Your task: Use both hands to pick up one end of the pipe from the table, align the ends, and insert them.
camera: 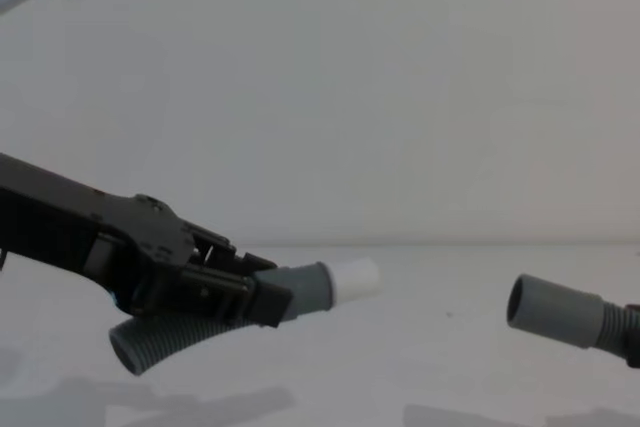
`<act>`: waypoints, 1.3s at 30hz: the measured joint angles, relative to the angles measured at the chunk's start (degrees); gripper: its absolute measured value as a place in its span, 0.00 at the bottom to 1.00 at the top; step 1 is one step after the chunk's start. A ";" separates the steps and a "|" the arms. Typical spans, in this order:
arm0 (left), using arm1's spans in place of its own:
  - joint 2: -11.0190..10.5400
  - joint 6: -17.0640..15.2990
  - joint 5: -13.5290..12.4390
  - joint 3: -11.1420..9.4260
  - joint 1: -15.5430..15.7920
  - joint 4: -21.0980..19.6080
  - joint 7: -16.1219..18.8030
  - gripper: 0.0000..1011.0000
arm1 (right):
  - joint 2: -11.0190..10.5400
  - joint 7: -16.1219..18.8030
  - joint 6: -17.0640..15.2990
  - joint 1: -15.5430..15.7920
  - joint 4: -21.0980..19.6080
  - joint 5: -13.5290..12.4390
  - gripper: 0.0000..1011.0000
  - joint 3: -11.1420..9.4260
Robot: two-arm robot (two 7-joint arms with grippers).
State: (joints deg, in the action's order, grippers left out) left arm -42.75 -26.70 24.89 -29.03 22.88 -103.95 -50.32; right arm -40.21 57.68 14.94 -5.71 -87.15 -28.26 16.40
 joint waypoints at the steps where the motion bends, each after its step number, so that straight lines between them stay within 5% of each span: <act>1: -0.03 0.00 0.05 -0.48 0.59 0.30 -0.70 0.35 | -0.14 0.25 0.11 -0.06 0.02 -0.18 0.13 0.07; 17: 0.26 -0.87 0.36 -3.76 4.45 2.32 -5.26 0.35 | -2.04 2.87 0.50 -0.15 -0.65 -2.28 0.13 0.54; 39: 0.42 -1.27 0.51 -4.87 5.75 3.00 -6.64 0.35 | -2.86 3.84 0.47 -0.03 -1.14 -3.07 0.13 0.70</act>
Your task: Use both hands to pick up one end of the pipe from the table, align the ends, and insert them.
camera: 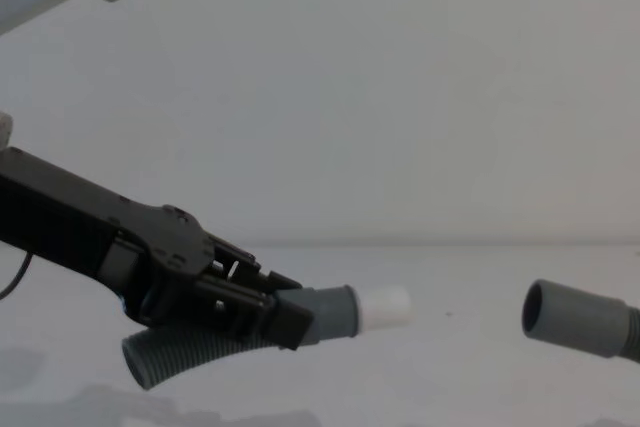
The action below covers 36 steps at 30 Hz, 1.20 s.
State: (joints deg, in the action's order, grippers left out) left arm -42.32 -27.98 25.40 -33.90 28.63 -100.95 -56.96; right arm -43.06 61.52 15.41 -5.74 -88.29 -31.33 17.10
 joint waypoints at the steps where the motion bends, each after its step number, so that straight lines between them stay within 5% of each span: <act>1: 0.00 -0.01 0.01 -0.02 0.02 0.00 0.00 0.35 | -0.01 0.00 0.00 0.00 -0.01 -0.01 0.13 0.01; 36: 0.12 1.56 1.01 -4.02 4.15 2.40 -5.86 0.35 | -0.54 1.70 1.10 -3.16 1.23 2.37 0.13 3.54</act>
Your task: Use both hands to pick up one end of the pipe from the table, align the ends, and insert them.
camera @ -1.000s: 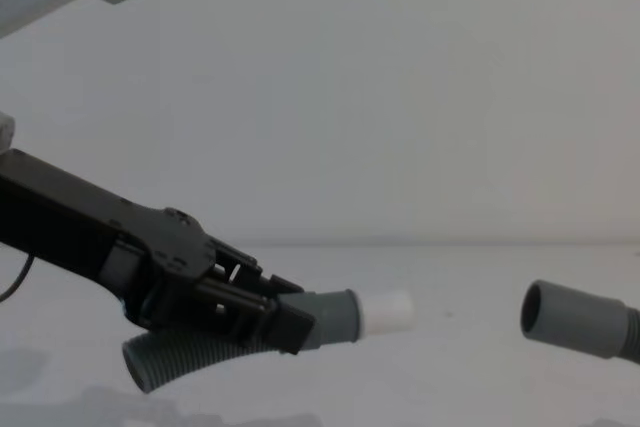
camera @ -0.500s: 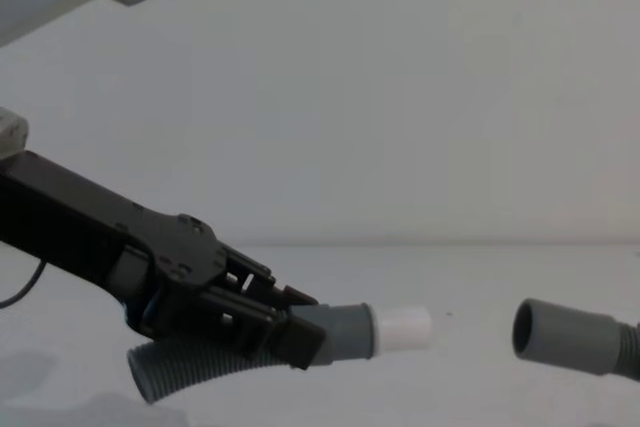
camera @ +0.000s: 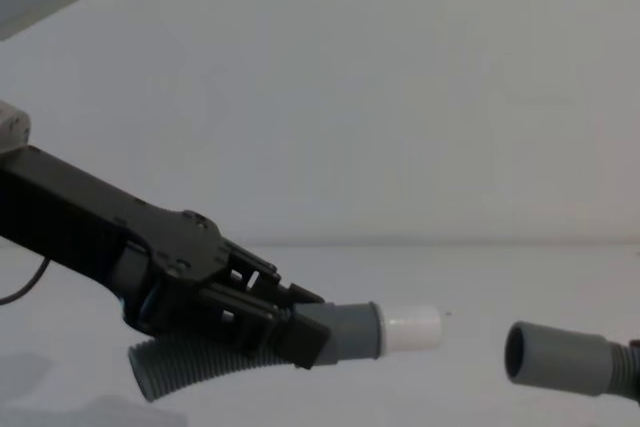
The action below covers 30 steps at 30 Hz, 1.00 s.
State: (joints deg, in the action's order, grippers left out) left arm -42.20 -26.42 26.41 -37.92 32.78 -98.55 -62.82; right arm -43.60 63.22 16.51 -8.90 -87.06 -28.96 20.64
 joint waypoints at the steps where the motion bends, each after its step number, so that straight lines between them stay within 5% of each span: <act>1: -0.02 0.05 0.05 -0.04 0.04 0.01 -0.05 0.35 | -0.01 0.01 0.02 -0.02 0.00 0.04 0.13 0.04; 30: -0.56 0.78 1.34 -1.59 0.98 0.67 -0.52 0.35 | -0.75 -0.28 -0.30 -1.06 -0.48 -0.44 0.13 1.77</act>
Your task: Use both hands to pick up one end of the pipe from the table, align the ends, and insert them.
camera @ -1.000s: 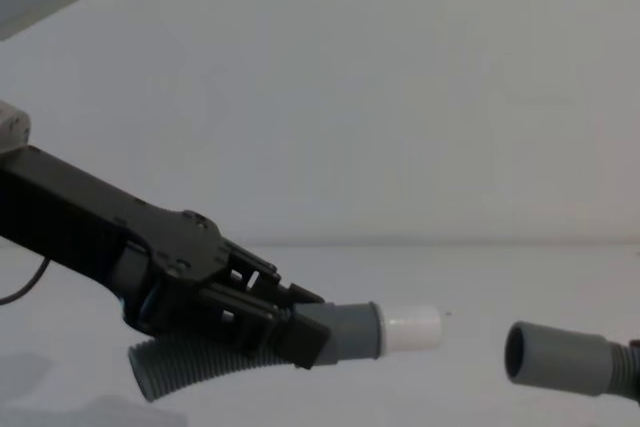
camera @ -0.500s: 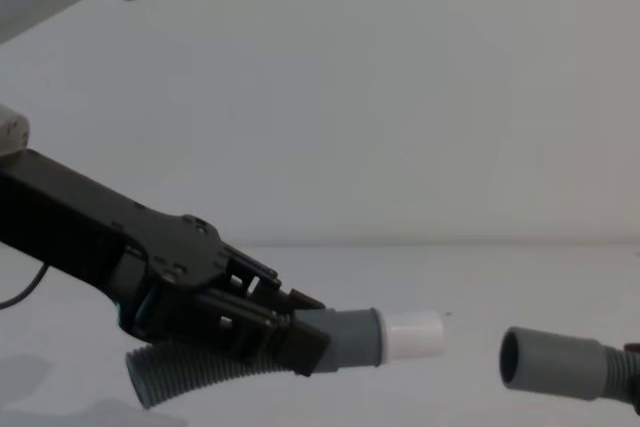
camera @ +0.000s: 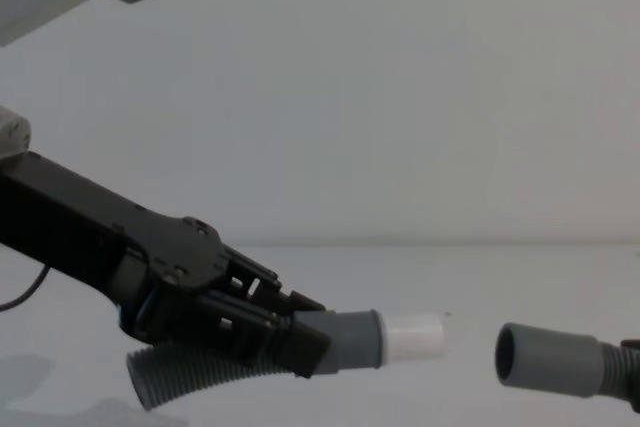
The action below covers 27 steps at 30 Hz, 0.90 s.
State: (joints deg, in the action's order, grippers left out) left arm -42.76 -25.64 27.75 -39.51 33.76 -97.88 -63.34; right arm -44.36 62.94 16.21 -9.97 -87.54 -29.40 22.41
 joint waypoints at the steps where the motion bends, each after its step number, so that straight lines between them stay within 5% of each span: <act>1: 0.00 0.01 0.02 -0.05 0.03 0.04 0.01 0.35 | -0.02 -0.03 -0.02 -0.01 -0.04 -0.01 0.13 0.04; 27: 0.79 0.48 0.56 -2.04 1.99 1.73 -0.30 0.35 | 0.28 -1.93 -0.59 -0.72 -1.20 -0.03 0.13 1.56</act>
State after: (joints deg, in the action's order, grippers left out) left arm -41.97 -25.16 28.31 -41.55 35.75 -96.15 -63.63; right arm -44.07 61.01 15.62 -10.69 -88.74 -29.43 23.97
